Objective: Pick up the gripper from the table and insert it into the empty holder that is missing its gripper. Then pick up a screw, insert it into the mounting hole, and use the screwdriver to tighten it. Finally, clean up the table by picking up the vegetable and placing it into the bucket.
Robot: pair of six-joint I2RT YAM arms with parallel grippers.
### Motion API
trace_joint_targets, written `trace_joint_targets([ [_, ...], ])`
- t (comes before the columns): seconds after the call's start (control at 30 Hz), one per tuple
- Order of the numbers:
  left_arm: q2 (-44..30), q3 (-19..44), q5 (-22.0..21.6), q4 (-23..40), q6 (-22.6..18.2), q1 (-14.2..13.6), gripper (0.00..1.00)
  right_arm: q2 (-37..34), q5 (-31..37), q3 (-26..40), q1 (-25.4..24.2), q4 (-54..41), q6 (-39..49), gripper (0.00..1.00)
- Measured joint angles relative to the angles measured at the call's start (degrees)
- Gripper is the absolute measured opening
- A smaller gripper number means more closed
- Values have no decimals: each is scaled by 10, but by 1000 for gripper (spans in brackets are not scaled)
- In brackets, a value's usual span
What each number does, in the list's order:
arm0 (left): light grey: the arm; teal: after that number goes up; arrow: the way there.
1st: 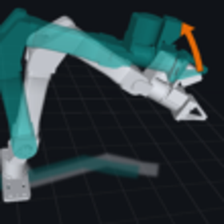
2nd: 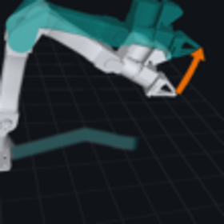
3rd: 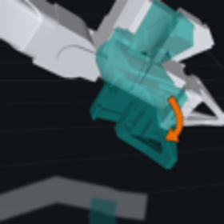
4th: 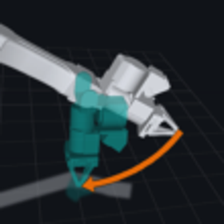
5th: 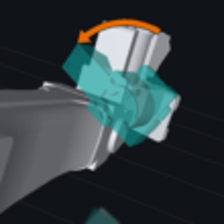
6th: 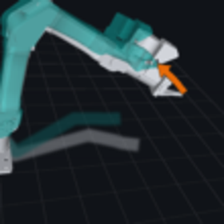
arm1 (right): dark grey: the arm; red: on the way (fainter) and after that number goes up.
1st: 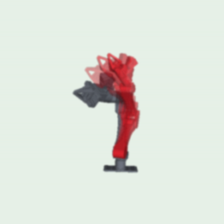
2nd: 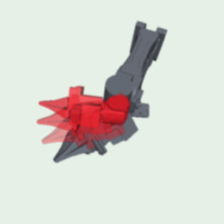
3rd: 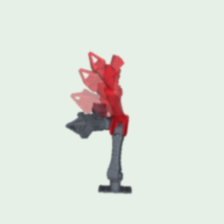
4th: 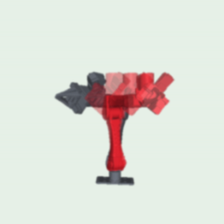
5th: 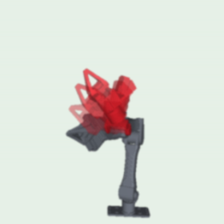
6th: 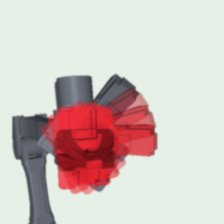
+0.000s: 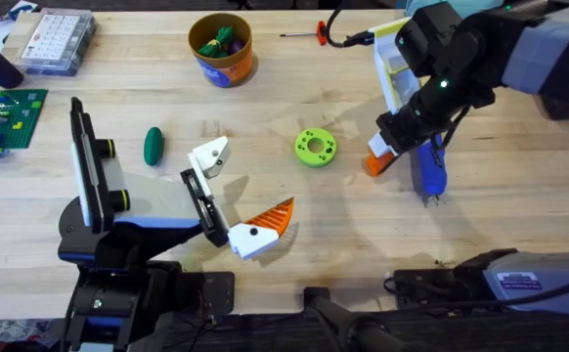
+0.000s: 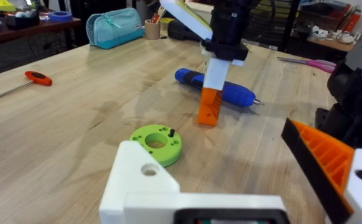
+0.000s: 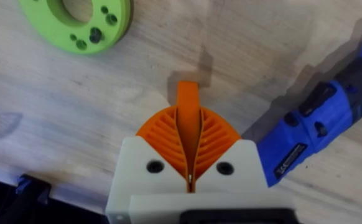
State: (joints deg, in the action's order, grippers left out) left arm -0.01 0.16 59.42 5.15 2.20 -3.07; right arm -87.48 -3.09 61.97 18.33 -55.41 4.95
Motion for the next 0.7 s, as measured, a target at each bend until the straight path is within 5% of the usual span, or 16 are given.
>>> trace_joint_targets([
  [0.7,0,1,-1,2,0,0,991,13,-33,11,0,-14,-15,19],
])
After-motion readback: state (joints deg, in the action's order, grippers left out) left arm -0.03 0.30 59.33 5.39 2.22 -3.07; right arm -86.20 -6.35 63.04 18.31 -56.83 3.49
